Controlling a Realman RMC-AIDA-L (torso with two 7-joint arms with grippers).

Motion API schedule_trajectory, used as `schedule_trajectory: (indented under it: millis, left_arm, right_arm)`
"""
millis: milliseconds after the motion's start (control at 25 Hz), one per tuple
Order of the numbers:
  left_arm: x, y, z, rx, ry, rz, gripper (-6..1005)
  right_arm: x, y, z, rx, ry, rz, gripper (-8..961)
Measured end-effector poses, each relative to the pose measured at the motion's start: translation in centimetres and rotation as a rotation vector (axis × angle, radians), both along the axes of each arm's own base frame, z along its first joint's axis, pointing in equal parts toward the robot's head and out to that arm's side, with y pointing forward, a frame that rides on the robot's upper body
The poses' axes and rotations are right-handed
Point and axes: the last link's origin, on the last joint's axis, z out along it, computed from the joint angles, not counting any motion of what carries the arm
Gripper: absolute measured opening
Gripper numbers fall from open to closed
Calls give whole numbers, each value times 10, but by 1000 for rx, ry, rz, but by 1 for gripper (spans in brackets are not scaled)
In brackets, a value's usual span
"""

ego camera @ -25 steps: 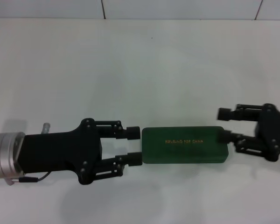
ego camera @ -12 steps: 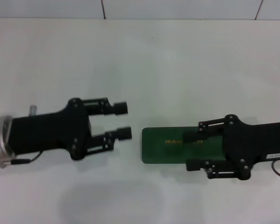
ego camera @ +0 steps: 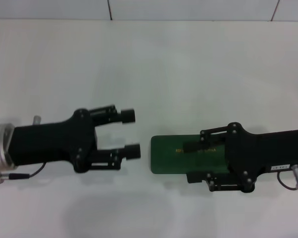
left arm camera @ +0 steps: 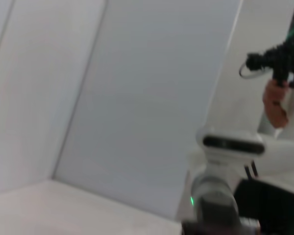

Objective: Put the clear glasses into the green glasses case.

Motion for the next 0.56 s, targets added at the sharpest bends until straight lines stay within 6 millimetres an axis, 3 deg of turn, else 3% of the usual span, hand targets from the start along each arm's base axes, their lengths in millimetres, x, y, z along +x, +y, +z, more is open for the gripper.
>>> schedule_trajectory:
  millis: [80,560]
  left_arm:
    - [-3,-3,0,-11,25,-8,829]
    - [-18,-12,9,2,87,33,822]
  right_arm:
    - [0,-2,2,5,22,0,517]
    - [0,-6,7,-4,57,-7,517]
